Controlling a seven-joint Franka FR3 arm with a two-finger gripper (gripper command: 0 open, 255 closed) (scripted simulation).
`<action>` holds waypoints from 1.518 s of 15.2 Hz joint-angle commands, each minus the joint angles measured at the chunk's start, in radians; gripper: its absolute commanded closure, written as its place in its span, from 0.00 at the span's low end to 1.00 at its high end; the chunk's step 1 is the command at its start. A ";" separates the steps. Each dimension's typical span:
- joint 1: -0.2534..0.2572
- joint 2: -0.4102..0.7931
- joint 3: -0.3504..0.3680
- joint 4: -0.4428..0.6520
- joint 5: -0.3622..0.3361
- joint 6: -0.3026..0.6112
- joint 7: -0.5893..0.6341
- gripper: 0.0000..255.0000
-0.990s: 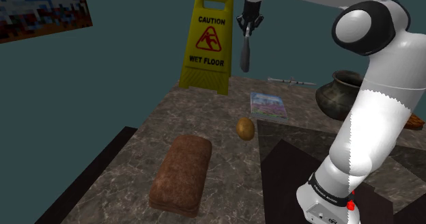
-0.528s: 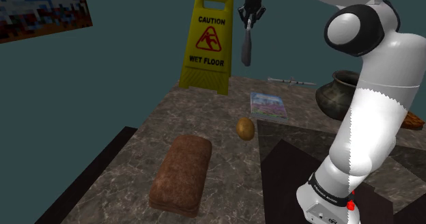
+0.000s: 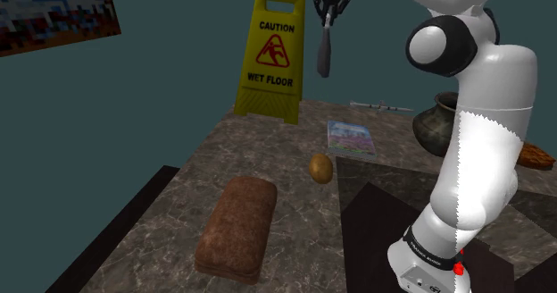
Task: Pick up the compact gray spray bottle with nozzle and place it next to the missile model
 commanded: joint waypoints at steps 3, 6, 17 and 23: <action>-0.047 -0.061 -0.015 -0.117 0.016 0.069 -0.046 1.00; -0.093 -0.109 -0.033 -0.229 0.033 0.145 -0.094 1.00; -0.249 -0.146 -0.113 -0.427 0.110 0.345 -0.300 1.00; -0.339 -0.100 -0.152 -0.441 0.168 0.419 -0.424 1.00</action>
